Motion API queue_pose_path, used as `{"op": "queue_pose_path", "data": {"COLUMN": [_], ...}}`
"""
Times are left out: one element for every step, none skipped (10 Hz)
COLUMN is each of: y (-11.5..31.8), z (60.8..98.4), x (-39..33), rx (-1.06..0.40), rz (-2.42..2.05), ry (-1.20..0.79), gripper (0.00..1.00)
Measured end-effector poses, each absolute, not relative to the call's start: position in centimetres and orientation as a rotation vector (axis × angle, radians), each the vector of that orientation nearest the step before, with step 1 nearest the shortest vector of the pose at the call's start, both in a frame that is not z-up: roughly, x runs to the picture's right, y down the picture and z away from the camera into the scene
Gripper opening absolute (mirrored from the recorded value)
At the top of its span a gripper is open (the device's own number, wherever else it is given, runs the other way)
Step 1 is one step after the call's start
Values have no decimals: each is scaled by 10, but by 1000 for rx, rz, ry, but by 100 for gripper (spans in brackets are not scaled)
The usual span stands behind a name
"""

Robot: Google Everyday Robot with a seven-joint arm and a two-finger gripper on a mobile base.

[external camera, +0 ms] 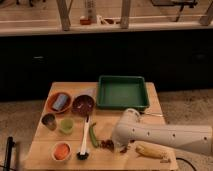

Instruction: Place grapes in tray

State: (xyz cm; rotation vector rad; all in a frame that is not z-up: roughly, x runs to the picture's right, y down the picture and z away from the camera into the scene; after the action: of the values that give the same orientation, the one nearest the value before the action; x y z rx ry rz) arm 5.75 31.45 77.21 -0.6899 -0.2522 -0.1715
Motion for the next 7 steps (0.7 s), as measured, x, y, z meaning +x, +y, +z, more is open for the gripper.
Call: {"op": "queue_pose_path", "data": {"y": [314, 313, 311, 306, 301, 296, 291], "z": [772, 773, 773, 774, 773, 773, 773], "x": [59, 61, 65, 66, 67, 70, 72], "rx": [-691, -690, -687, -679, -671, -663, -656], "rz": [-171, -175, -174, -177, -181, -181, -181], "ry": [-251, -254, -255, -261, -268, -273, -281], "gripper": [0, 0, 0, 0, 0, 0, 0]}}
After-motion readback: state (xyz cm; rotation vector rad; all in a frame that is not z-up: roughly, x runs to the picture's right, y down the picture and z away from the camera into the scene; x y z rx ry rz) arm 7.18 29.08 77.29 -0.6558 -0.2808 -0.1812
